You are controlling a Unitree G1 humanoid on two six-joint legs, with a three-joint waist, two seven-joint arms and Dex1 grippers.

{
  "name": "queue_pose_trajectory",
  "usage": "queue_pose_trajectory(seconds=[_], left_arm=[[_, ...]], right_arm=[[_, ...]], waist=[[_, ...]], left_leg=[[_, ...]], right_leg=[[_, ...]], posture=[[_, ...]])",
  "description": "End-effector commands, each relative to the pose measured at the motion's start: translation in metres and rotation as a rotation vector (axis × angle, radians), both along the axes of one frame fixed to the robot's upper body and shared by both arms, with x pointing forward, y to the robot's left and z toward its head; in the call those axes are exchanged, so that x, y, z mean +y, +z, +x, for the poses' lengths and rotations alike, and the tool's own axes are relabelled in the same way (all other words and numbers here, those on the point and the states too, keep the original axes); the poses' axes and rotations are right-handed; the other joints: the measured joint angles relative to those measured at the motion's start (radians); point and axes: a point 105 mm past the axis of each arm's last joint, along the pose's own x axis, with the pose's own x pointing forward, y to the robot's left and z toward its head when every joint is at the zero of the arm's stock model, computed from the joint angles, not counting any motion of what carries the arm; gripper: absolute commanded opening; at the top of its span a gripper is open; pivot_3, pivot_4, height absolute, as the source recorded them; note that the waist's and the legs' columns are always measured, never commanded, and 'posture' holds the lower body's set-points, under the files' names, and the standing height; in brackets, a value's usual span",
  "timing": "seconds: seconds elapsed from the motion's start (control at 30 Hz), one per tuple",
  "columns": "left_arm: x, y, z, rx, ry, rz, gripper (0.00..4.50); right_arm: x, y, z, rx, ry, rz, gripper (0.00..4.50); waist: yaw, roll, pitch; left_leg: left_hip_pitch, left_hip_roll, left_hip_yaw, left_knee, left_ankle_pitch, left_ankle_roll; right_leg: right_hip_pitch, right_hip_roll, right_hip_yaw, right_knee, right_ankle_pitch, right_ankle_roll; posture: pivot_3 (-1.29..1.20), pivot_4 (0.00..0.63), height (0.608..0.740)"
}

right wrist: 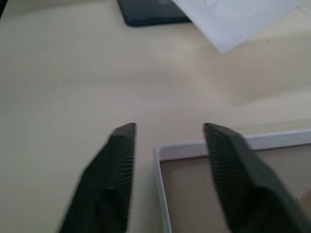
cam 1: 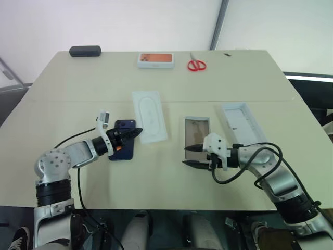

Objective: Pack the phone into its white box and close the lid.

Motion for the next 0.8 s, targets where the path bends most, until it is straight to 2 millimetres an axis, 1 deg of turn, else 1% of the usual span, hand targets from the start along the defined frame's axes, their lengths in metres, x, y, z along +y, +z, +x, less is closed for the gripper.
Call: queue_pose_trajectory(seconds=[0.03, 0.1, 0.3, 0.4, 0.47, 0.57, 0.63, 0.73, 0.8], left_arm=[[-0.002, 0.011, -0.001, -0.051, -0.008, -0.013, 0.00], [-0.002, 0.012, -0.001, -0.055, -0.013, -0.018, 0.00], [-0.002, 0.022, 0.002, -0.069, -0.012, -0.060, 0.00], [-0.004, 0.027, 0.002, -0.078, -0.026, -0.074, 0.00], [-0.005, 0.027, 0.001, -0.078, -0.029, -0.071, 0.00], [-0.006, 0.024, 0.001, -0.071, -0.024, -0.066, 0.00], [-0.006, 0.022, 0.001, -0.065, -0.021, -0.067, 0.00], [-0.007, 0.021, 0.000, -0.062, -0.023, -0.067, 0.00], [-0.009, 0.020, -0.001, -0.060, -0.025, -0.066, 0.00]], right_arm=[[-0.001, 0.004, 0.000, -0.028, 0.018, -0.006, 0.03], [0.000, 0.003, -0.001, -0.031, 0.030, -0.015, 0.03], [0.012, 0.006, -0.001, -0.033, 0.053, 0.022, 0.03], [0.016, 0.009, 0.001, -0.040, 0.059, 0.040, 0.03], [0.018, 0.015, 0.002, -0.001, 0.050, 0.090, 0.03], [0.018, 0.025, 0.007, 0.001, 0.027, 0.135, 0.86], [0.015, 0.024, 0.006, -0.008, 0.029, 0.107, 1.89], [0.006, 0.016, 0.001, -0.025, 0.050, 0.007, 3.35], [-0.005, 0.008, -0.002, -0.021, 0.065, -0.086, 3.35]], waist=[[0.000, 0.000, 0.000], [-0.001, 0.000, 0.000], [0.000, 0.000, 0.000], [0.000, 0.000, 0.000], [-0.001, 0.000, 0.000], [0.000, 0.000, 0.000], [0.000, 0.000, 0.000], [0.001, 0.000, 0.000], [0.003, 0.000, 0.000]], left_leg=[[0.000, 0.000, 0.000, 0.000, 0.000, 0.000], [0.000, 0.000, 0.000, 0.000, 0.000, 0.000], [0.000, 0.000, 0.000, 0.000, 0.000, 0.000], [0.000, 0.000, 0.000, 0.000, 0.000, 0.000], [0.000, 0.000, 0.000, 0.000, 0.000, 0.000], [0.000, 0.000, -0.001, 0.000, 0.000, 0.000], [0.000, 0.000, 0.000, 0.000, 0.000, 0.000], [0.000, 0.000, 0.000, 0.000, 0.000, 0.000], [0.000, 0.000, 0.000, 0.000, 0.000, 0.000]], right_leg=[[0.000, 0.000, 0.000, 0.000, 0.000, 0.000], [0.000, 0.000, 0.000, 0.000, 0.000, 0.000], [0.000, 0.000, 0.000, 0.000, 0.000, 0.000], [0.000, 0.000, 0.000, 0.000, 0.000, 0.000], [0.000, 0.000, 0.000, 0.000, 0.000, 0.000], [0.000, 0.000, 0.000, 0.000, 0.000, 0.000], [0.000, 0.000, 0.000, 0.000, 0.000, 0.000], [0.000, 0.000, 0.000, 0.000, 0.000, 0.000], [0.000, 0.000, 0.000, 0.000, 0.000, 0.000]], posture=[[0.00, 0.150, 0.740], [0.00, 0.150, 0.740], [0.00, 0.150, 0.740], [0.00, 0.150, 0.740], [0.00, 0.150, 0.740], [0.00, 0.150, 0.740], [0.00, 0.150, 0.740], [0.00, 0.150, 0.740], [0.00, 0.150, 0.740]])
